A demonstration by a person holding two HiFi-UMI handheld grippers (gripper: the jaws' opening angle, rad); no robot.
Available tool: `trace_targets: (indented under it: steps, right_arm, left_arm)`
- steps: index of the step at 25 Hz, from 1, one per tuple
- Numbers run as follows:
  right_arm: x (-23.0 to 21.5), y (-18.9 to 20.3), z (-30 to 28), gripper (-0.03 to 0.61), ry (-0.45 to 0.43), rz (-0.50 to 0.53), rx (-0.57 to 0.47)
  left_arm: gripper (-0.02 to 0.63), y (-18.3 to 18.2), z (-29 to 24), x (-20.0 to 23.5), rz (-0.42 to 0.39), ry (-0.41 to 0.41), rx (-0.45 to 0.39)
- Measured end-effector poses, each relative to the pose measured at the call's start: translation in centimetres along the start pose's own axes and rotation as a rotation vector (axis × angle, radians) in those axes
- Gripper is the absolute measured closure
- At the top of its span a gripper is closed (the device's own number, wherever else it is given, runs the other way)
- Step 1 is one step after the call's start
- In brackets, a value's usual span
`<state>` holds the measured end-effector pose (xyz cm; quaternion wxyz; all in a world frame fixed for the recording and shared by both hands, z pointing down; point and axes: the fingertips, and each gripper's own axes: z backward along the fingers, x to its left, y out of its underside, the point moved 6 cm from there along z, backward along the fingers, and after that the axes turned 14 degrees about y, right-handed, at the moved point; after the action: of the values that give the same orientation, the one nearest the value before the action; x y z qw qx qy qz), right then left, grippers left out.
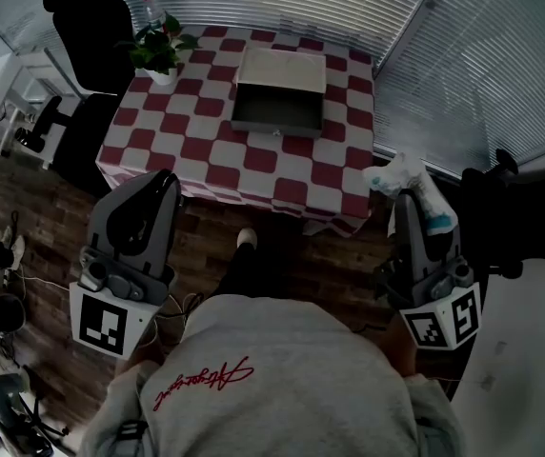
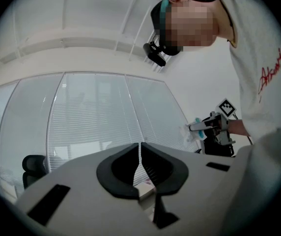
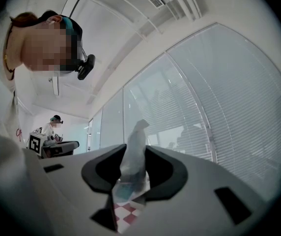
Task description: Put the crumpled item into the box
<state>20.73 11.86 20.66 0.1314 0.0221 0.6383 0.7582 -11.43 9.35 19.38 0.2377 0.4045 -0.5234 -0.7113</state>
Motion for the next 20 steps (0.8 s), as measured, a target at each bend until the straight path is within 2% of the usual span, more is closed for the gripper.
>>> trace_targets:
  steps: [20]
  right_arm:
    - [-2.4,0.8,-9.3,0.459,0.045,0.000,0.001]
  left_arm:
    - [0.588,3.1,-7.0,8.4,0.009,0.051,-0.014]
